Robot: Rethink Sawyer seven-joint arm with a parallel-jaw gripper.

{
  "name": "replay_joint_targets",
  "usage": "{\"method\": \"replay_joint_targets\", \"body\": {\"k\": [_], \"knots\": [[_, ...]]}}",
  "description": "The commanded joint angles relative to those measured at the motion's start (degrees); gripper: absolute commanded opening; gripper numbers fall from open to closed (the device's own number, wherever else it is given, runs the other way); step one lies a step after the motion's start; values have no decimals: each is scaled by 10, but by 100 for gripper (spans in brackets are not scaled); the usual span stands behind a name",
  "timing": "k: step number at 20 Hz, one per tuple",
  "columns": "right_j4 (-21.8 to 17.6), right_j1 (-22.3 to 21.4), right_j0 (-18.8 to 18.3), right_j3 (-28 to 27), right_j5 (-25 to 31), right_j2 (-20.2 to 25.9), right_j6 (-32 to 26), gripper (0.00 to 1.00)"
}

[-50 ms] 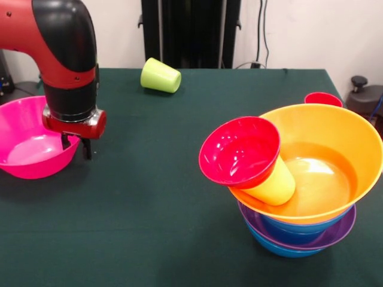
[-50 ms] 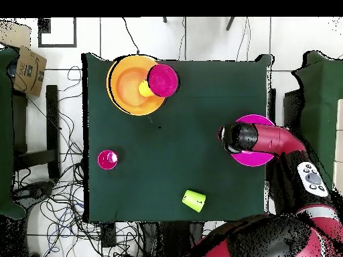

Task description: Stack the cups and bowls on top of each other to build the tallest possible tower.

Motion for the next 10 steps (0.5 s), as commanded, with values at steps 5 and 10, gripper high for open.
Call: {"method": "replay_joint_targets", "body": {"k": [5, 10], "knots": [[-10, 26, 22, -48, 32, -6, -12, 0], [13, 18, 44, -87, 96, 8, -23, 0]]}}
